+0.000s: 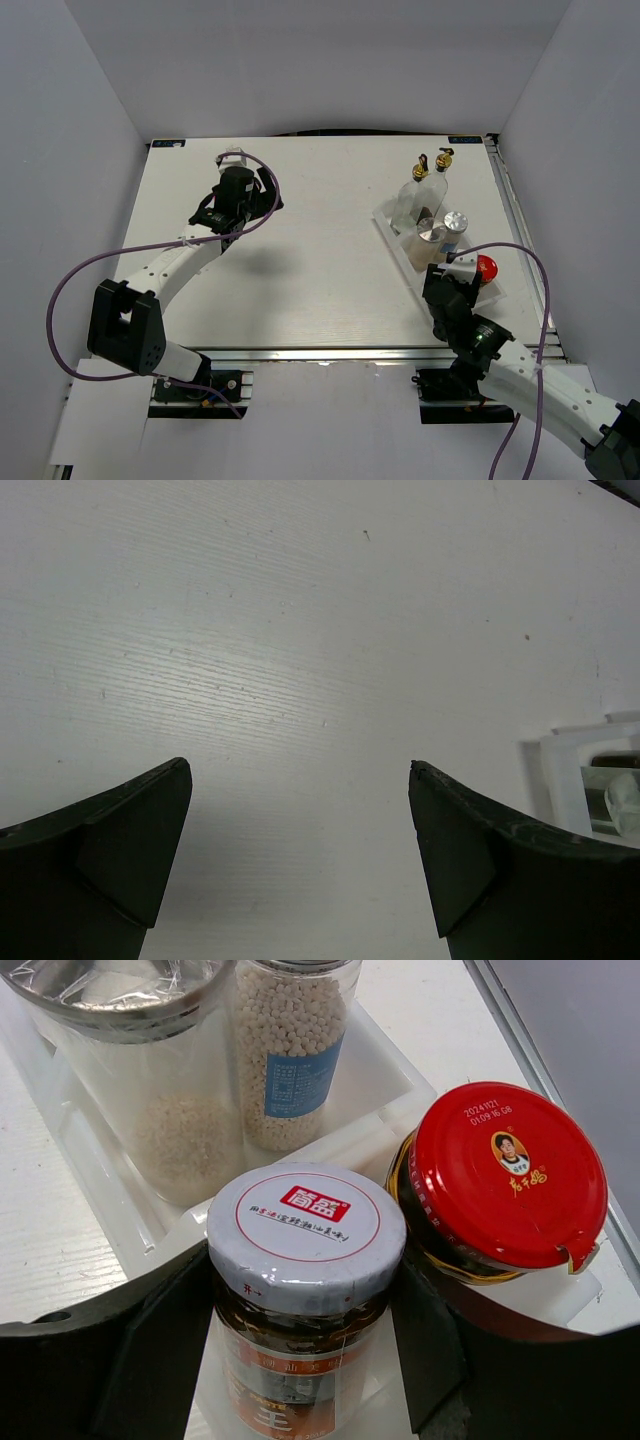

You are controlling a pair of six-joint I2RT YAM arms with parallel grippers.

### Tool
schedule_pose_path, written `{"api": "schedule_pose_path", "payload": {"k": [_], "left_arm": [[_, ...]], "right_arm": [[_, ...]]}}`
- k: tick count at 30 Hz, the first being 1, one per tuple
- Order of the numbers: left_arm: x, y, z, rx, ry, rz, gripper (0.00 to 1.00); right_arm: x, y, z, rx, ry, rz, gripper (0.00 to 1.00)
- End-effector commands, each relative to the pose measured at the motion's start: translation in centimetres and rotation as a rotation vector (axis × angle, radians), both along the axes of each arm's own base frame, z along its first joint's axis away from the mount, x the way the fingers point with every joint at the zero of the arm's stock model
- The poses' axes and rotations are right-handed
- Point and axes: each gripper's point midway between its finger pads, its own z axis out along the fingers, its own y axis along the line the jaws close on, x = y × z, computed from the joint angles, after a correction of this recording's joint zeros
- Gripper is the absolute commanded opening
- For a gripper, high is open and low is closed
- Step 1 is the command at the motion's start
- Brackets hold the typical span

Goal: Organize the condiment bottles

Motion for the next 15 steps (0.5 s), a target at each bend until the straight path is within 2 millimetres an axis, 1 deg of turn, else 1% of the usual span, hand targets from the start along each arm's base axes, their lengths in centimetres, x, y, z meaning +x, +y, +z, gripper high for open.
{"api": "schedule_pose_path", "payload": {"k": [1, 5, 9, 12, 13, 14, 15], "left_arm": [[-0.3, 0.3, 1.5, -0.018, -0.039, -0.004, 0.98], [-0.4, 0.3, 1.6, -0.018, -0.043, -0.003, 0.98], [-0.4, 0.3, 1.8, -0.021, -0.051, -0.007, 0.98], [-0.3, 0.2, 1.6, -0.018, -0.046, -0.011, 0.98], [-0.2, 0.0, 1.4, -0.017, -0.043, -0.018, 0.98], [-0.1, -0.1, 1.4, -0.021, -0.043, -0.024, 0.98], [0.0, -0.2, 1.4, -0.025, -0.045, -0.026, 0.98]], "right_arm": [[0.7, 0.6, 2.9, 0.071, -0.076, -0.011, 0.65], [0.8, 0.7, 2.9, 0.060, -0.081, 0.003, 0.65], [1.1, 1.3, 3.2, 0.069, -0.096, 0.027, 0.65], [1.3, 1.2, 3.4, 0.059, -0.131, 0.037, 0.58], [1.7, 1.4, 4.6, 0.099, -0.194, 0.030, 0.58], [1.8, 1.3, 4.5, 0.098, -0.212, 0.027, 0.57], [1.7, 1.1, 3.7, 0.059, -0.213, 0.039, 0.56]]}}
